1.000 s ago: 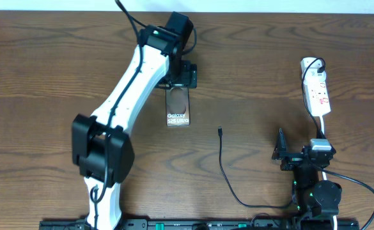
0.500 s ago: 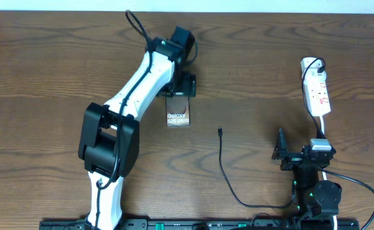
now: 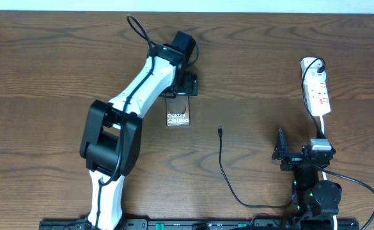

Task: Plug charger to phone and switch on socket
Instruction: 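Lower the open left gripper around the phone's long edges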

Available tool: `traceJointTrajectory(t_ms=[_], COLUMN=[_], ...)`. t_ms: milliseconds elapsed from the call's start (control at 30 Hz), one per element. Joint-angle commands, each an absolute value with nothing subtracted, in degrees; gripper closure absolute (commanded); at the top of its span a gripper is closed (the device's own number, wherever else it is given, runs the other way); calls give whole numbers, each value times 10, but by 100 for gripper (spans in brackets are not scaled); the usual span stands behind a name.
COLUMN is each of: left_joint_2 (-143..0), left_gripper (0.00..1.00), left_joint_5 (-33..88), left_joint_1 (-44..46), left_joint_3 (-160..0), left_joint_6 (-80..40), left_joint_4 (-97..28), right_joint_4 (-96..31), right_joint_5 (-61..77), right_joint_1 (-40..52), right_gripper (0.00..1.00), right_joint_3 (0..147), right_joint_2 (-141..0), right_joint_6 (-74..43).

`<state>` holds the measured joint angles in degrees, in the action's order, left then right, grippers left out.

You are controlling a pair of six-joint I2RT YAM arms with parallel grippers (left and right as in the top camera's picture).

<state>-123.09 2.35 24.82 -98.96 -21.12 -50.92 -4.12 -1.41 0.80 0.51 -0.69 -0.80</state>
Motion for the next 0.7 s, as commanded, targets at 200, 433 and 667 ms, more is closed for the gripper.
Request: traceJointTrajectory(t_ms=[200,433,667], left_joint_2=[-1269,-1270,-1271], left_gripper=[8,8,8], left_joint_5=[-39,10,0], left_joint_1=[261,262,262], left_joint_3=[-988,-988,-987], left_joint_6=[-243,-227,-228], left_joint_4=[-514,-513,-505], right_joint_4=[-42,-42,-42], right_joint_5=[-13,-13,-13], right_joint_1=[4,4,4], right_gripper=[1,1,1], right_joint_3=[3,3,3], right_joint_2=[-4,-4,-4], right_joint_6=[-1,-1,-1])
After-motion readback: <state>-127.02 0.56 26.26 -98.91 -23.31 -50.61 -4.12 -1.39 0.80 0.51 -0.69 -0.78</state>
